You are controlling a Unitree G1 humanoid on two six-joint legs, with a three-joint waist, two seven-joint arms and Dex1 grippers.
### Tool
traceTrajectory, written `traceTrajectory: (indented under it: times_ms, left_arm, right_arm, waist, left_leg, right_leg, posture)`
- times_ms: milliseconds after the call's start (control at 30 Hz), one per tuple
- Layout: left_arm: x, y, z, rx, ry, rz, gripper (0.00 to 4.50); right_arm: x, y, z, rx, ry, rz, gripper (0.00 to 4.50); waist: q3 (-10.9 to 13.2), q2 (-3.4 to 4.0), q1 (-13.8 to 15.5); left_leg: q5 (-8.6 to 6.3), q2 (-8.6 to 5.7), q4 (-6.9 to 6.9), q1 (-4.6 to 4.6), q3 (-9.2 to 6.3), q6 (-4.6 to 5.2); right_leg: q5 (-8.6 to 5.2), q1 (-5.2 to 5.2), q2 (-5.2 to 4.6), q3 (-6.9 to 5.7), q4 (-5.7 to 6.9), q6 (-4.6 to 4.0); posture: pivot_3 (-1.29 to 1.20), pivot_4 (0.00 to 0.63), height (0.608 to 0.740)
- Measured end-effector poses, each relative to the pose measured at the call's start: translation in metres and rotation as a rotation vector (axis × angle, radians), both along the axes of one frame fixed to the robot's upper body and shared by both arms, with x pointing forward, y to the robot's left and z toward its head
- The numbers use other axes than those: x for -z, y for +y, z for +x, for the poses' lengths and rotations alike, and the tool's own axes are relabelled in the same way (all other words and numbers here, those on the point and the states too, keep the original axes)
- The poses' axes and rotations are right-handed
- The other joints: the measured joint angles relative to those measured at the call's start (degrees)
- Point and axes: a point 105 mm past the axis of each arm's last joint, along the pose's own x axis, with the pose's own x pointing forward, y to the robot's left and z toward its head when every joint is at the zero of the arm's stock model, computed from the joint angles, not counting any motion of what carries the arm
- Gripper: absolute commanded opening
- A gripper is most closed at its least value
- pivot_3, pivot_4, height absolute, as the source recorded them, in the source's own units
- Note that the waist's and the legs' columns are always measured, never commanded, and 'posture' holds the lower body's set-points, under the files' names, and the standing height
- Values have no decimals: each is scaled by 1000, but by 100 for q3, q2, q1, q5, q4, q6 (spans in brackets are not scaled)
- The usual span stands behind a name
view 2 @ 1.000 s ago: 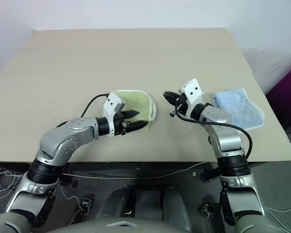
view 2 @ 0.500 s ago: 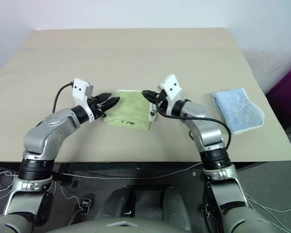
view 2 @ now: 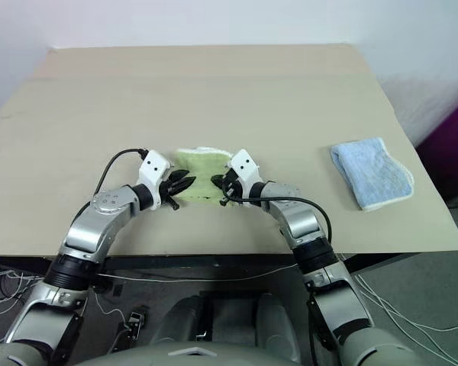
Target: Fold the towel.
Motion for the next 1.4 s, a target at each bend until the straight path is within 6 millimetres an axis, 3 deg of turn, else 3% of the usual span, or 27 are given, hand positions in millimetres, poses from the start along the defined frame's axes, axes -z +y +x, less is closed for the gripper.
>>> traceTrajectory:
  times_ms: [133, 300, 367, 467, 567, 700, 1033, 1400]
  left_arm:
    - [-17, 11, 5, -96, 33, -269, 1214]
    - [-61, 69, 12, -285, 9, -601, 1214]
    - [-60, 89, 10, -334, 65, -660, 1380]
    - [-44, 100, 6, -370, 188, -705, 2100]
    - [-24, 93, -1, -343, 333, -745, 3182]
    - [-13, 83, -8, -299, 454, -822, 4482]
    - [-7, 56, -12, -254, 556, -848, 4482]
    - [-6, 13, -24, -126, 664, -832, 4482]
  right_arm:
    - [-11, -5, -2, 4, -26, 51, 0]
    - [-47, -29, -5, 18, -135, 93, 0]
    - [-54, -40, -6, 38, -161, 92, 0]
    - [-52, -52, -5, 75, -151, 80, 0]
    - [-52, -55, -4, 95, -153, 81, 0]
    - [-53, -58, -3, 106, -157, 81, 0]
    - [-47, -62, -4, 133, -143, 78, 0]
    - [-49, -63, -4, 141, -155, 78, 0]
  waist:
    - [3, -4, 4]
    - [5, -7, 2]
    - [5, -7, -1]
    - [5, -7, 3]
    - [6, -8, 5]
    - [6, -8, 2]
    - [4, -7, 32]
    - [2, -8, 116]
  left_leg:
    - [0, 0, 5, -6, -2, 0]
    - [0, 1, 5, -9, -3, 0]
    - [0, 1, 5, -8, -2, 0]
    - [0, 0, 6, -8, -2, 0]
    - [0, -1, 7, -8, -2, 0]
    - [0, 0, 7, -8, -2, -1]
    - [1, -5, 7, -6, -2, -1]
    - [1, -8, 12, -4, -2, -1]
  right_leg:
    - [0, -6, -1, 0, 4, 1]
    - [0, -9, 0, -1, 6, 1]
    - [0, -7, 1, -1, 6, 1]
    - [0, -7, 2, -1, 8, 1]
    - [0, -7, 1, -2, 8, 1]
    - [0, -8, 1, -1, 8, 1]
    - [0, -2, -6, -1, 6, 1]
    - [1, 3, -7, -2, 4, 1]
  posture:
    - [0, 150, 740]
    - [0, 150, 740]
    - [0, 150, 740]
    - [0, 150, 740]
    - [0, 150, 740]
    - [0, 150, 740]
    - [0, 150, 740]
    - [0, 150, 740]
